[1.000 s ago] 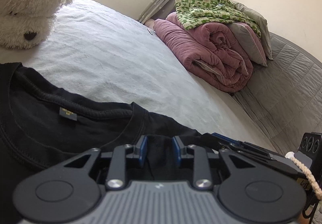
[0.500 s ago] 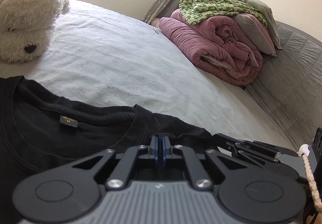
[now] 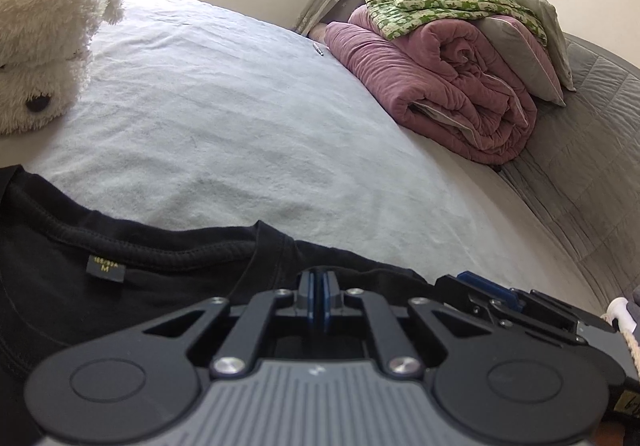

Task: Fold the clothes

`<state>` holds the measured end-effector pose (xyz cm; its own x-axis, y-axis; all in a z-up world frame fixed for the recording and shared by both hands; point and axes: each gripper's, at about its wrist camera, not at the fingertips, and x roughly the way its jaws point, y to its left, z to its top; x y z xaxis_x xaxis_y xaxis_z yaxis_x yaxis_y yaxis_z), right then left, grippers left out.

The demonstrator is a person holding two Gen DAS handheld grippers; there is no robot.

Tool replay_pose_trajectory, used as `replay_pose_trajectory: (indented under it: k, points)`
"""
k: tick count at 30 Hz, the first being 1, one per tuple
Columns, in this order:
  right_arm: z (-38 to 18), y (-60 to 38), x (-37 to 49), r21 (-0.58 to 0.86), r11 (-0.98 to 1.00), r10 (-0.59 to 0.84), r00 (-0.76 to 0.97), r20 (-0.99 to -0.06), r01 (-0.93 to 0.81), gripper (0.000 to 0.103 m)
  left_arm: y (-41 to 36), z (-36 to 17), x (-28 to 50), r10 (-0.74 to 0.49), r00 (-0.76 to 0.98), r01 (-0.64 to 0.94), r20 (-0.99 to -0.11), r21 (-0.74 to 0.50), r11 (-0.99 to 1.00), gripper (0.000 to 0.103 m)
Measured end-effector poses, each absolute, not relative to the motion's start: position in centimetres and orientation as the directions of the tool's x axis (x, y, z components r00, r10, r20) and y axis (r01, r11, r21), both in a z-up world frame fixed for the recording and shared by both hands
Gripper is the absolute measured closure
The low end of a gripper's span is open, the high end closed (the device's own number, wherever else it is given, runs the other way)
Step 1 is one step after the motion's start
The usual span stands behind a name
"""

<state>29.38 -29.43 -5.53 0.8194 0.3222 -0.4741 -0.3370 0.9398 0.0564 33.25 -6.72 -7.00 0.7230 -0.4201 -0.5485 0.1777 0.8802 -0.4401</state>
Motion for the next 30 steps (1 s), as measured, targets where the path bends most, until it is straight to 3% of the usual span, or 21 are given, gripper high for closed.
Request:
replay_pose_trajectory:
  k: [5,8,9,14,17,21,24,26,30]
  points:
    - [-6.3,-28.2,29.6,0.014,0.927,0.331,0.797,-0.506,-0.376,0.070,-7.0,-7.0,33.1,-0.420,0.727,0.185,-0.543,-0.435,0.882,0.099]
    - [-6.8,-27.6,29.7,-0.017,0.923,0.319,0.787,-0.528,-0.385,0.100,-7.2,-7.0,33.0,-0.414,0.729,0.181,-0.545,-0.430,0.884,0.099]
    - [-6.7,-27.6,29.5,-0.026,0.925,0.310,0.792,-0.526,-0.380,0.103,-7.2,-6.9,33.0,-0.418,0.726,0.181,-0.546,-0.434,0.882,0.099]
    - [-5.6,-28.9,29.0,-0.048,0.949,0.256,0.847,-0.467,-0.313,0.103,-7.6,-6.5,32.9,-0.471,0.719,0.203,-0.511,-0.494,0.846,0.099]
    - [-6.1,-29.6,29.6,-0.022,0.951,0.260,0.835,-0.485,-0.309,0.103,-8.4,-7.1,33.1,-0.452,0.716,0.197,-0.532,-0.468,0.862,0.099]
    - [-5.8,-30.5,30.0,0.054,0.953,0.286,0.821,-0.495,-0.299,0.100,-7.8,-7.2,32.7,-0.458,0.722,0.209,-0.519,-0.467,0.859,0.095]
    - [-5.5,-31.4,30.3,0.124,0.949,0.312,0.806,-0.504,-0.290,0.074,-6.9,-6.1,32.3,-0.458,0.719,0.210,-0.523,-0.464,0.860,0.094]
    - [-5.3,-32.3,30.5,0.214,0.934,0.356,0.776,-0.520,-0.285,0.063,-6.3,-5.2,31.8,-0.466,0.699,0.230,-0.542,-0.446,0.865,0.094]
    - [-5.6,-32.7,31.0,0.375,0.877,0.469,0.703,-0.535,-0.300,0.063,-6.4,-4.5,30.2,-0.540,0.614,0.341,-0.576,-0.424,0.839,0.094]
